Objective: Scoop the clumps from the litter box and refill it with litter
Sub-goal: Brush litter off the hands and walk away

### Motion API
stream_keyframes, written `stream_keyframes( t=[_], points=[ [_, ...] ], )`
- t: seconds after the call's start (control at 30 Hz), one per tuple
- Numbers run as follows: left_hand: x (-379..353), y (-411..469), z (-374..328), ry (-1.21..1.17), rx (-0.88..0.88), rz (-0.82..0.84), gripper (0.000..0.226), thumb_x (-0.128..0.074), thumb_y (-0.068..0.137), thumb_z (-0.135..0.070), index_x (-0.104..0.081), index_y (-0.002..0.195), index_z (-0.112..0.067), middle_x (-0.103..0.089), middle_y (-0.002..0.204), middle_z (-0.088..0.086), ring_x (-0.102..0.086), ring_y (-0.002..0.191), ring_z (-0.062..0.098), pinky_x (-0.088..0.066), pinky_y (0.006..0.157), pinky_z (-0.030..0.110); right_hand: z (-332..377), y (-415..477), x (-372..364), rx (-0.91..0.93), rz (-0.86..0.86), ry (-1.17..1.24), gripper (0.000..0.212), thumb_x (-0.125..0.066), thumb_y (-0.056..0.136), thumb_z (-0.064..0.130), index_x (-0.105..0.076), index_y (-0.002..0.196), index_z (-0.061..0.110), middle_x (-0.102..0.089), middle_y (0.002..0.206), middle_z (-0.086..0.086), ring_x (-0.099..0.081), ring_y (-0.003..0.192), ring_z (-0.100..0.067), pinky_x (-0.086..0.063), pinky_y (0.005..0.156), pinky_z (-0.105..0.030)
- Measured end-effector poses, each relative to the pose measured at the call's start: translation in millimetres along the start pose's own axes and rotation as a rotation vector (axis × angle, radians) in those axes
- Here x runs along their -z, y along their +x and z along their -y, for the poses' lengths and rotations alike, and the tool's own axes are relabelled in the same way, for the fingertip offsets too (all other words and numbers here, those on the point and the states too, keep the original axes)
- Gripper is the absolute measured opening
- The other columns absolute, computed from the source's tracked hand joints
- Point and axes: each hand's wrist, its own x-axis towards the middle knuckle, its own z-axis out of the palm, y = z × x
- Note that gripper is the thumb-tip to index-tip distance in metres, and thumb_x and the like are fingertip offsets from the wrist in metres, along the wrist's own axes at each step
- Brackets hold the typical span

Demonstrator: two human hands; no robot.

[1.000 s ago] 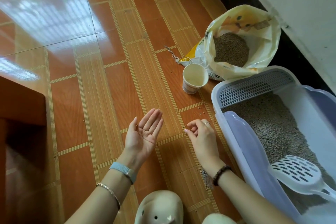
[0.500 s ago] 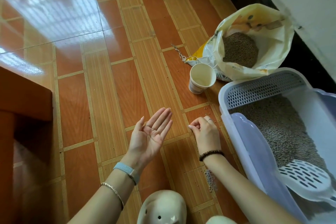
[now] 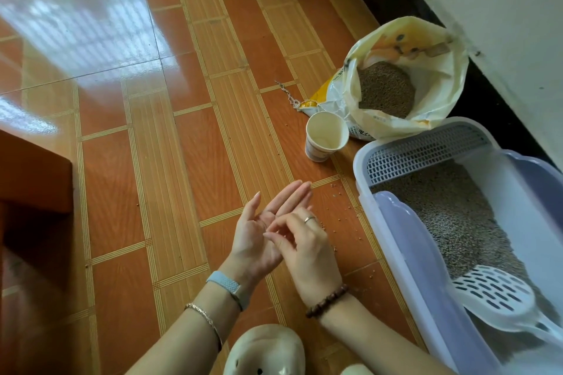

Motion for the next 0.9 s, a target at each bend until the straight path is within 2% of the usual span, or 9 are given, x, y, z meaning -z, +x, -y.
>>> stream_keyframes(
  t=[0.1, 0.17, 0.2, 0.3, 0.37, 0.53, 0.67, 0.9],
  points=[
    [0, 1, -1, -0.01, 0.018, 0.039, 0.065, -0.022, 0.1, -0.045, -0.049, 0.137, 0.002, -0.045, 0.146, 0.017, -0.045, 0.135, 0.028, -0.039, 0.11, 0.042, -4, 1, 6, -0.033, 0.014, 0.035, 0.016, -0.079, 0.076, 0.02, -0.068, 0.086, 0.017, -0.061, 0.091, 0.006, -0.057, 0.08, -0.002, -0.049, 0.071, -0.009],
    [-1, 1, -2, -0.04, 0.021, 0.047, 0.064, -0.025, 0.1, -0.044, -0.047, 0.138, 0.002, -0.046, 0.145, 0.019, -0.048, 0.133, 0.029, -0.052, 0.095, 0.042, -4, 1, 11, -0.053, -0.007, 0.059, 0.02, -0.081, 0.074, 0.016, -0.069, 0.09, 0.016, -0.06, 0.089, 0.007, -0.055, 0.075, 0.004, -0.045, 0.068, -0.003],
    [-1, 1, -3, -0.046, 0.018, 0.043, 0.063, -0.025, 0.1, -0.043, -0.048, 0.137, 0.003, -0.046, 0.145, 0.019, -0.049, 0.131, 0.029, -0.053, 0.091, 0.042, -5, 2, 14, -0.061, -0.027, 0.063, 0.022, -0.081, 0.073, 0.015, -0.069, 0.092, 0.016, -0.06, 0.089, 0.007, -0.054, 0.075, 0.006, -0.043, 0.068, -0.001],
    [1, 0, -6, -0.034, -0.001, 0.0, 0.062, -0.027, 0.101, -0.043, -0.055, 0.131, 0.003, -0.05, 0.142, 0.019, -0.05, 0.13, 0.029, -0.044, 0.106, 0.042, -12, 1, 22, -0.108, -0.085, 0.07, 0.025, -0.079, 0.074, 0.015, -0.068, 0.096, 0.016, -0.059, 0.089, 0.008, -0.056, 0.081, 0.003, -0.043, 0.066, -0.001],
    [2, 0, -9, -0.044, -0.025, -0.016, 0.062, -0.027, 0.101, -0.042, -0.055, 0.13, 0.005, -0.05, 0.141, 0.02, -0.05, 0.131, 0.03, -0.037, 0.111, 0.043, -22, -1, 29, -0.156, -0.112, 0.054, 0.024, -0.077, 0.077, 0.015, -0.067, 0.099, 0.017, -0.058, 0.086, 0.009, -0.057, 0.079, 0.0, -0.044, 0.067, -0.003],
    [9, -2, -20, -0.061, -0.07, -0.033, 0.064, -0.028, 0.101, -0.045, -0.046, 0.138, 0.005, -0.043, 0.147, 0.021, -0.042, 0.137, 0.032, -0.023, 0.119, 0.044, -51, -10, 40, -0.338, -0.097, -0.012, 0.019, -0.072, 0.084, 0.012, -0.064, 0.098, 0.02, -0.056, 0.085, 0.01, -0.055, 0.073, -0.001, -0.047, 0.068, -0.006],
    [13, -4, -27, -0.013, -0.087, -0.065, 0.066, -0.027, 0.101, -0.047, -0.04, 0.142, 0.003, -0.037, 0.152, 0.019, -0.036, 0.141, 0.03, -0.016, 0.122, 0.041, -66, -14, 39, -0.421, -0.038, -0.068, 0.016, -0.071, 0.085, 0.012, -0.064, 0.097, 0.019, -0.053, 0.086, 0.01, -0.053, 0.07, -0.003, -0.047, 0.062, -0.01],
    [22, -10, -41, 0.051, -0.119, -0.085, 0.072, -0.028, 0.1, -0.053, -0.029, 0.147, 0.002, -0.027, 0.156, 0.017, -0.026, 0.145, 0.029, -0.01, 0.123, 0.04, -73, 5, 22, -0.378, 0.042, -0.135, 0.015, -0.072, 0.084, 0.017, -0.064, 0.097, 0.018, -0.051, 0.086, 0.008, -0.052, 0.071, -0.004, -0.05, 0.066, -0.015]
  ],
)
